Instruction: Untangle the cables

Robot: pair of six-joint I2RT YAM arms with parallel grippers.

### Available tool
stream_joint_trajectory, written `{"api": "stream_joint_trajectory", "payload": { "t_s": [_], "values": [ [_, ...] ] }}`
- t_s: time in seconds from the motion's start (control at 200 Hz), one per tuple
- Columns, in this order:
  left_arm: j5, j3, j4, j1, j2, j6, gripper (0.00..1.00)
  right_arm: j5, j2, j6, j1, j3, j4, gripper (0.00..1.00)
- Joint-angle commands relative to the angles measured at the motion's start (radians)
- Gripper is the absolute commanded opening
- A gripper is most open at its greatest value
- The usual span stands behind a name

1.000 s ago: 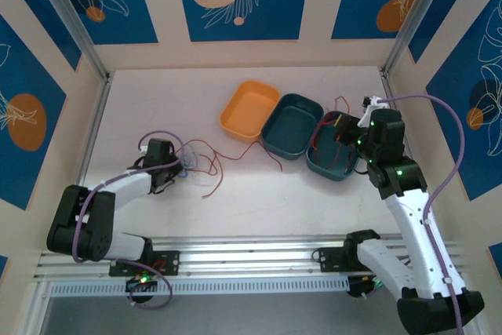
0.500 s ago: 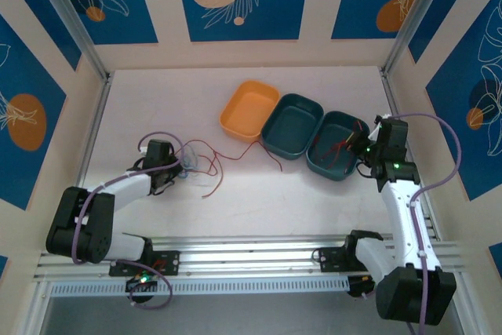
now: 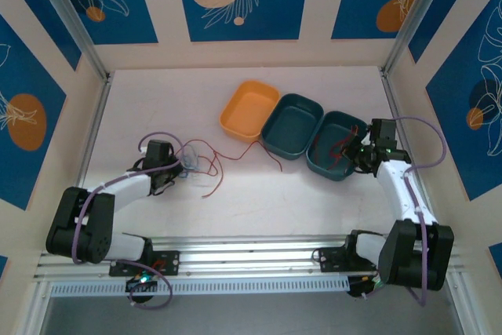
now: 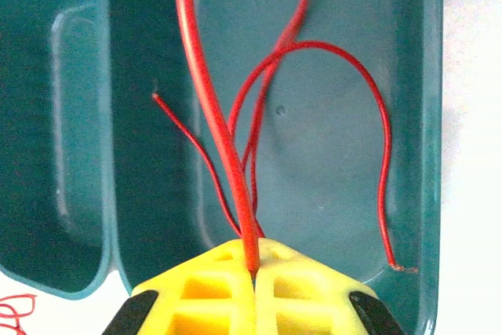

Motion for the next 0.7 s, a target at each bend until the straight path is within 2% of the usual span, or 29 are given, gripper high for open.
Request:
{"api": "stream_joint_trajectory", "payload": {
  "t_s": [0.0, 0.205, 0.35, 0.475, 0.605, 0.695],
  "values": [
    [0.026, -0.011, -0.009, 0.012, -0.023, -0.012, 0.13, -0.021, 0.057, 0.011, 0.015, 0.029, -0.038, 0.00],
    [0.027, -0.004, -0.024, 0.013, -0.038, -0.006, 0.15, 0.035, 0.161, 0.007, 0.087, 0.089, -0.050, 0.00],
    [0.028, -0.003, -0.037, 0.012, -0.061, -0.002, 0.22, 0.059, 0.199, 0.010, 0.116, 0.114, -0.056, 0.00],
    [0.024, -0.004, -0.057, 0.012, -0.095, 0.007, 0.37, 0.087, 0.200, 0.006, 0.125, 0.125, -0.076, 0.18],
    [0.016, -0.002, -0.081, 0.012, -0.131, 0.012, 0.47, 0.118, 0.165, 0.001, 0.127, 0.126, -0.098, 0.36],
    [0.017, -0.001, -0.093, 0.012, -0.155, 0.014, 0.56, 0.135, 0.125, -0.001, 0.127, 0.120, -0.114, 0.44]
  ]
}}
